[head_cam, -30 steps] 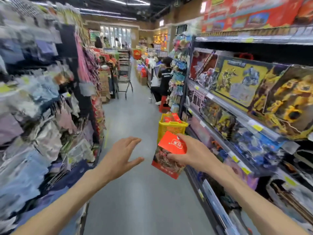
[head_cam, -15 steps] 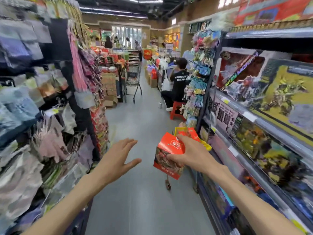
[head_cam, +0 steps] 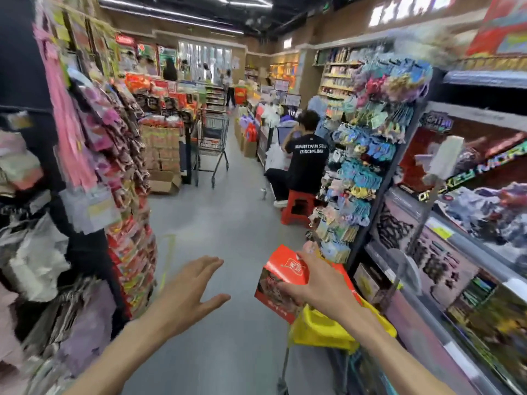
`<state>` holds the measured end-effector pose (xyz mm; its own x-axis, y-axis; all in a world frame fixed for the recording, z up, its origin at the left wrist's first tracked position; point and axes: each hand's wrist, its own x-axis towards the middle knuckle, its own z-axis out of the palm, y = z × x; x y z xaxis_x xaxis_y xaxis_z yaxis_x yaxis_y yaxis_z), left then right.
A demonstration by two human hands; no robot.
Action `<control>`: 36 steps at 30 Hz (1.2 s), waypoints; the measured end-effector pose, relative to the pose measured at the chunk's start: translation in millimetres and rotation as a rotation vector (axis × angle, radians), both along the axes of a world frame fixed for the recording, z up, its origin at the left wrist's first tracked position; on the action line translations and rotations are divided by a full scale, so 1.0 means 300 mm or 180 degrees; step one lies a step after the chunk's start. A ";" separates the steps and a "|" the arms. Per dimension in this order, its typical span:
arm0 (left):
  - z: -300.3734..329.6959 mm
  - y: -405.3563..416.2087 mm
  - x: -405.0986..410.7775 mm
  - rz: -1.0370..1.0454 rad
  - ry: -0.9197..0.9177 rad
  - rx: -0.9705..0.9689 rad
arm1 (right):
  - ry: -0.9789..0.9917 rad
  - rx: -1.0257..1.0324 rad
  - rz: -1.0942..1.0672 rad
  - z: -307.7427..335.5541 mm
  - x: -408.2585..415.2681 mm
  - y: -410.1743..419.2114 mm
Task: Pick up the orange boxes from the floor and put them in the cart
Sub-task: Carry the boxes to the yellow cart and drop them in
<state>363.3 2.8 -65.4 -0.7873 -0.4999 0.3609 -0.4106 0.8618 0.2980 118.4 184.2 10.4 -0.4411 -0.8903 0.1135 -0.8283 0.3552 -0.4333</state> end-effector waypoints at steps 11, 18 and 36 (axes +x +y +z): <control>0.020 -0.733 -0.793 -0.1077 -0.0138 -0.0152 | -0.0158 -0.0161 -0.1063 -0.045 -0.566 -0.532; -0.057 -1.029 -1.333 -0.1732 -0.0262 -0.0132 | -0.0277 -0.0283 -0.1627 -0.135 -0.994 -0.736; -0.585 -1.144 -2.393 -0.4260 -0.1032 0.0245 | -0.0869 0.0189 -0.3866 -0.641 -1.414 -0.842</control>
